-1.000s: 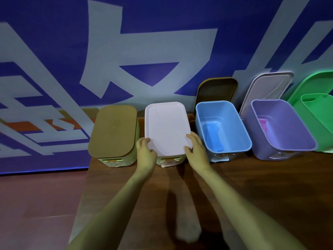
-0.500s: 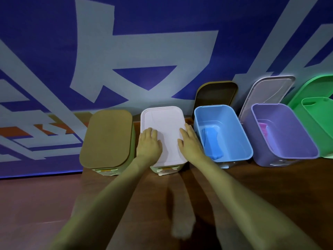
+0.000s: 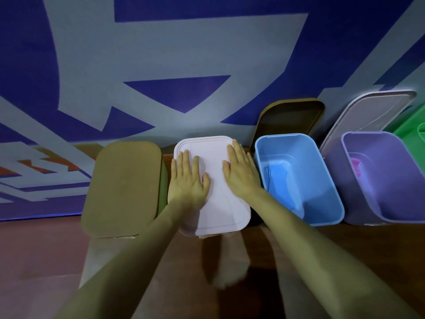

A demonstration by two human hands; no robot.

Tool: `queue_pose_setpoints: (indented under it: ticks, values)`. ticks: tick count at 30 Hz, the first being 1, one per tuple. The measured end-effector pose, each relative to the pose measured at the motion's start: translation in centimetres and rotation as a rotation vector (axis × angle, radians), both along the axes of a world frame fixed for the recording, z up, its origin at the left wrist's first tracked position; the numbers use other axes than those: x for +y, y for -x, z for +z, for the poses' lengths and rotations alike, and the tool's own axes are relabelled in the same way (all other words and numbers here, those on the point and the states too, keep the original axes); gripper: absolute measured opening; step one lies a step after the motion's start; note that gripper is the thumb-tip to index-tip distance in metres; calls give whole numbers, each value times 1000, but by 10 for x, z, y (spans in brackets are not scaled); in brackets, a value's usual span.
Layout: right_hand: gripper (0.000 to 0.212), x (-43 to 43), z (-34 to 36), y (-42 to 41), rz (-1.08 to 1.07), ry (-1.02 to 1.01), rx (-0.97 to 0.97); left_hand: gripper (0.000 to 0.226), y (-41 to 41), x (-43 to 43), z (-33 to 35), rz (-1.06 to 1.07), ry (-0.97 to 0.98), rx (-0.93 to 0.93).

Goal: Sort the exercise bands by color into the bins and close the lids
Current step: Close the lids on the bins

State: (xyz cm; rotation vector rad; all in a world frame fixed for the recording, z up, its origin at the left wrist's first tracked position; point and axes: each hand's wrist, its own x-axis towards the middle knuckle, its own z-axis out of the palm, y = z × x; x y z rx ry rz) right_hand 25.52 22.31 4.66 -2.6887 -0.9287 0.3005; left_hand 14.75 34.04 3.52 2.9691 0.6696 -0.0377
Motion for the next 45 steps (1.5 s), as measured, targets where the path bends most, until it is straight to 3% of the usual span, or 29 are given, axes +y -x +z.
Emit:
queue_pose_setpoints:
  ticks: [11,15,19,24,29,35,45]
  values:
    - [58,5,-9,-4,3,73,-109,74,-4,1,-3,0,-52,51]
    - [57,6,-7,-3,15,67,-68,73,-6,4,2,5,-16,117]
    - [56,4,0,0,18,-76,129,61,-8,1,14,41,50,185]
    - [54,0,24,-8,-3,-128,174,48,-20,-19,38,100,-7,30]
    - [39,-47,53,-39,7,-252,102,39,-50,-60,62,116,145,-139]
    - [32,-132,71,-102,-102,-255,19,34,-109,-116,84,136,407,-256]
    - [52,-156,81,-168,-342,-305,273,46,-184,-125,91,522,939,-480]
